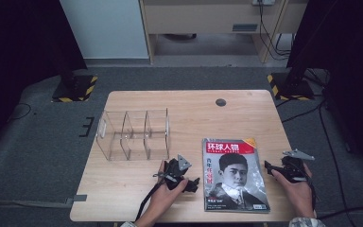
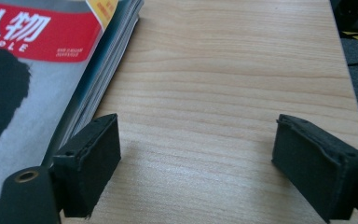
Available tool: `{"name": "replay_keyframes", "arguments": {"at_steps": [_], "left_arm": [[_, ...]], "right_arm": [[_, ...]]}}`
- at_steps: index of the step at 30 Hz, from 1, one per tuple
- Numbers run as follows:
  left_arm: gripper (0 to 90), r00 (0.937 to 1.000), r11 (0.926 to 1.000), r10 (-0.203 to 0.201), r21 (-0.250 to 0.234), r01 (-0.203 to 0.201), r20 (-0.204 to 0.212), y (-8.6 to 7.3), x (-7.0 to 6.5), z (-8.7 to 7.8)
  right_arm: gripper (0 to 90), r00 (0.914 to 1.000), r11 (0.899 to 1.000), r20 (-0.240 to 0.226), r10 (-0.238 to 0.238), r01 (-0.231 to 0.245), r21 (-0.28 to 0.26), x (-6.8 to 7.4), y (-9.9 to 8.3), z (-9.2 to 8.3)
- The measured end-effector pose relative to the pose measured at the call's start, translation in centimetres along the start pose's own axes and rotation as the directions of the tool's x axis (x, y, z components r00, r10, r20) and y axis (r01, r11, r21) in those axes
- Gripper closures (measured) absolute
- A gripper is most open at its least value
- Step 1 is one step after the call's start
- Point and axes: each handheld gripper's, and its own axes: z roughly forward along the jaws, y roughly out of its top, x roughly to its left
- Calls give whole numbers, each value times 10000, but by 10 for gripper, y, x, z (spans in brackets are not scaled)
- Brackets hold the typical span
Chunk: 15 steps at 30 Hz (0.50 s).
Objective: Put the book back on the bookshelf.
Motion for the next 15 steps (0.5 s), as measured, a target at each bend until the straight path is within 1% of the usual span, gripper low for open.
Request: {"name": "replay_keyframes", "arguments": {"at_steps": [1, 2, 3, 4, 5, 6, 7, 8, 9, 10, 11, 12, 13, 14, 15], "left_arm": [[0, 9999, 10000, -72, -51, 73, 129, 0, -1, -1], [4, 9999, 10000, -72, -51, 73, 129, 0, -1, -1], [4, 9997, 9999, -74, -75, 76, 230, 0, -1, -1], [37, 9997, 9998, -86, -189, 90, 233, 1, -3, -2], [39, 9997, 9998, -86, -189, 90, 233, 1, -3, -2], [39, 9996, 9997, -81, -249, 88, 260, 1, -3, -2], [43, 9996, 9995, -8, -327, 16, 267, 1, -6, -3], [43, 9996, 9995, -8, -327, 16, 267, 1, -6, -3], [44, 9997, 9994, 22, -346, -13, 263, 1, -7, -3], [44, 9995, 9992, 58, -408, -46, 299, 1, -8, -4], [47, 9993, 9989, 59, -477, -41, 358, 2, -9, -5], [49, 9990, 9979, 83, -650, -54, 444, 4, -13, -8], [51, 9988, 9972, 106, -741, -70, 484, 5, -16, -10], [52, 9984, 9966, 146, -814, -101, 551, 6, -19, -11], [52, 9984, 9966, 146, -814, -101, 551, 6, -19, -11]], "right_arm": [[163, 10000, 9999, 11, 53, -53, -92, 0, 0, -2], [169, 10000, 9998, -11, 88, -88, -181, 1, 1, -4], [169, 10000, 9998, -11, 88, -88, -181, 1, 1, -4], [179, 9999, 9993, -93, 100, -103, -369, 3, 4, -7], [193, 9998, 9988, -196, 67, -77, -492, 5, 5, -9], [193, 9998, 9988, -196, 67, -77, -492, 5, 5, -9], [203, 9992, 9971, -367, -131, 103, -752, 11, 8, -12], [203, 9992, 9971, -367, -131, 103, -752, 11, 8, -12], [211, 9978, 9952, -568, -332, 277, -936, 17, 11, -14], [211, 9978, 9952, -568, -332, 277, -936, 17, 11, -14], [218, 9970, 9945, -666, -400, 333, -991, 21, 13, -14], [252, 9949, 9943, -849, -547, 464, -963, 27, 14, -14], [278, 9932, 9948, -985, -620, 536, -862, 29, 14, -14], [291, 9920, 9953, -1098, -627, 539, -806, 31, 14, -13], [291, 9920, 9953, -1098, -627, 539, -806, 31, 14, -13]]}}
